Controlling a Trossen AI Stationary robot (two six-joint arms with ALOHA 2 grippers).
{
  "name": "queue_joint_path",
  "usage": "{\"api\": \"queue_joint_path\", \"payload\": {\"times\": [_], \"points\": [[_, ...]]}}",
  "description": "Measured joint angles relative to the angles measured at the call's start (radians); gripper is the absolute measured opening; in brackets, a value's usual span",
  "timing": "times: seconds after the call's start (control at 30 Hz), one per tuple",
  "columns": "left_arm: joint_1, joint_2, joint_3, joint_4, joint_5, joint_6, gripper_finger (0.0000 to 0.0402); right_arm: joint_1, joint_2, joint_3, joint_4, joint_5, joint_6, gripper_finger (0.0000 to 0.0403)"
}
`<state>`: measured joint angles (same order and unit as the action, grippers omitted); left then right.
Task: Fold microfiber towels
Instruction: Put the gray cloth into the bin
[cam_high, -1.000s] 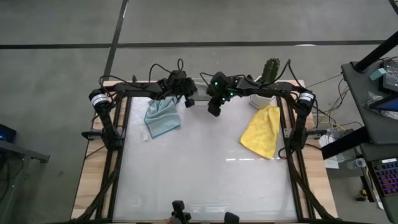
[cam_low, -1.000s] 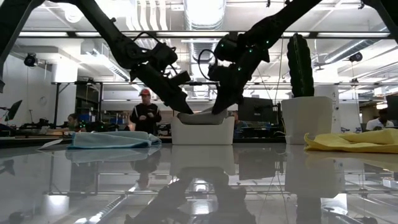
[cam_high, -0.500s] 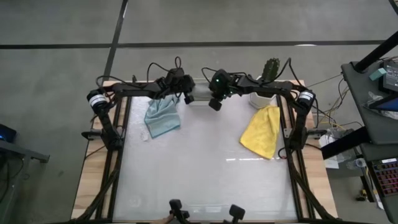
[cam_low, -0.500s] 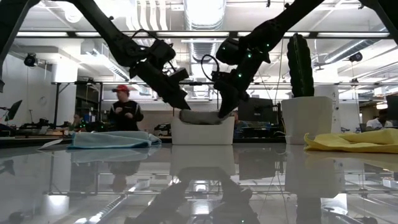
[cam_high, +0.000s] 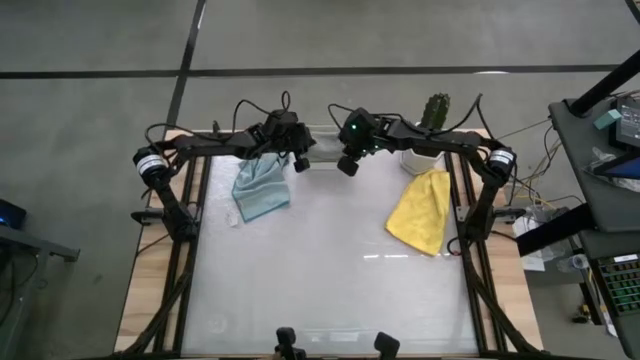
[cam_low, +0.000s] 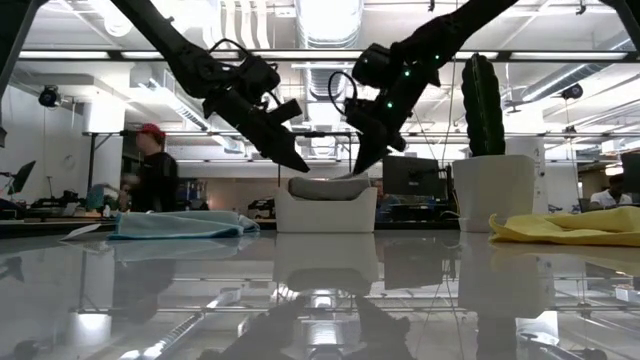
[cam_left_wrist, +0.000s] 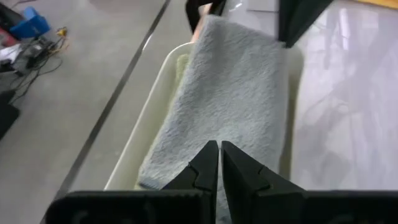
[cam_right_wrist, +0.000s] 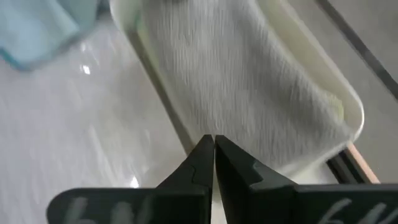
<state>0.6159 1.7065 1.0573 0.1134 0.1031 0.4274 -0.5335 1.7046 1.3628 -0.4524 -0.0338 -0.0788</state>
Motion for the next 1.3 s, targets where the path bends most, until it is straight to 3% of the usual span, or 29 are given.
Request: {"api": "queue_joint_path", "payload": {"times": [0.5, 0.73, 1.0, 1.3], "points": [[-0.004, 0.058, -0.018, -0.054, 0.028, 0.0, 0.0006, -0.029, 0.156, -0.016, 0.311, 0.06, 0.012, 0.0009], [-0.004, 0.06, -0.016, -0.059, 0.019, 0.0, 0.0006, -0.03, 0.146, -0.015, 0.27, 0.058, 0.019, 0.0009], [-0.009, 0.052, -0.012, -0.052, 0.013, -0.002, 0.0006, -0.019, 0.042, -0.008, 0.139, 0.058, 0.044, 0.0009], [-0.016, 0.049, -0.017, -0.05, 0.013, -0.003, 0.0006, -0.02, 0.094, -0.012, 0.112, 0.0, 0.045, 0.0009]]}}
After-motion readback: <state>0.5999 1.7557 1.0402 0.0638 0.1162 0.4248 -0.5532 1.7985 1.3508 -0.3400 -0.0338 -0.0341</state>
